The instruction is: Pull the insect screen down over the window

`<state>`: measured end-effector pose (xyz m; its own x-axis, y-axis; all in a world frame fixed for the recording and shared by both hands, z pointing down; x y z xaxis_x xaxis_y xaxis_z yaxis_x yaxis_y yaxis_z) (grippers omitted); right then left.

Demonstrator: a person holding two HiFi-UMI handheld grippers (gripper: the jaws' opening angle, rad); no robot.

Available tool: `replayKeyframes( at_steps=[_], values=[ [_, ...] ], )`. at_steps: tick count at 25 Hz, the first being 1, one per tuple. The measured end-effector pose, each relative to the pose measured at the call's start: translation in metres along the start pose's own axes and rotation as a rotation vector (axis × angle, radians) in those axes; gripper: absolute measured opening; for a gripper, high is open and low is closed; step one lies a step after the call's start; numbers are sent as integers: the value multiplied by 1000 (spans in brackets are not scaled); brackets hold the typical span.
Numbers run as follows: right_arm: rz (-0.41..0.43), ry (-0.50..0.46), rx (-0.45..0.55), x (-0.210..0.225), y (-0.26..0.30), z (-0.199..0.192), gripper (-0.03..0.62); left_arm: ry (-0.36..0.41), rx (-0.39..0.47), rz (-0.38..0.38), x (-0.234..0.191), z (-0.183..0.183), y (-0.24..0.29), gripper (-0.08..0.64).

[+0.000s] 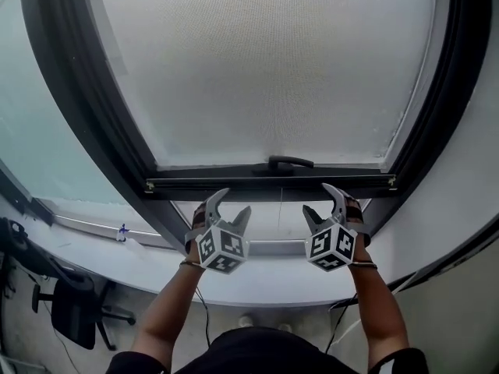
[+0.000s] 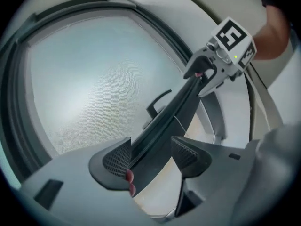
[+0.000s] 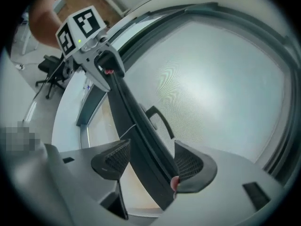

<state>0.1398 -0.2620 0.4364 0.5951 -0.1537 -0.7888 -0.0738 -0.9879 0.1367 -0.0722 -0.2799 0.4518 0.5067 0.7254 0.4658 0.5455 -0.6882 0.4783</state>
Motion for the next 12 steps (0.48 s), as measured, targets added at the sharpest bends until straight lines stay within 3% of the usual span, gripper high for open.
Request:
replayKeyframes(
  at_steps=[7, 12],
  values=[
    [-76, 253, 128, 8, -34, 3, 185, -113, 197, 118, 21, 23, -18, 131],
    [-130, 423, 143, 11, -56, -4, 89, -217, 312, 179, 38, 31, -31, 20]
  ],
)
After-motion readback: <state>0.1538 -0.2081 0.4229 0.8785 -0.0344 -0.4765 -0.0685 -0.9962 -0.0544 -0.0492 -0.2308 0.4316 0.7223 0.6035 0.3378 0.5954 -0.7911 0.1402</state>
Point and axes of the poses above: the fingertips, and each gripper's own axes: y forward along the fingers, x to its right, z out of its top, the point moved 8 cm from there along -y, backward along the fingers, and after that the axes turned 15 degrees about -z, right-handed, at the moved point
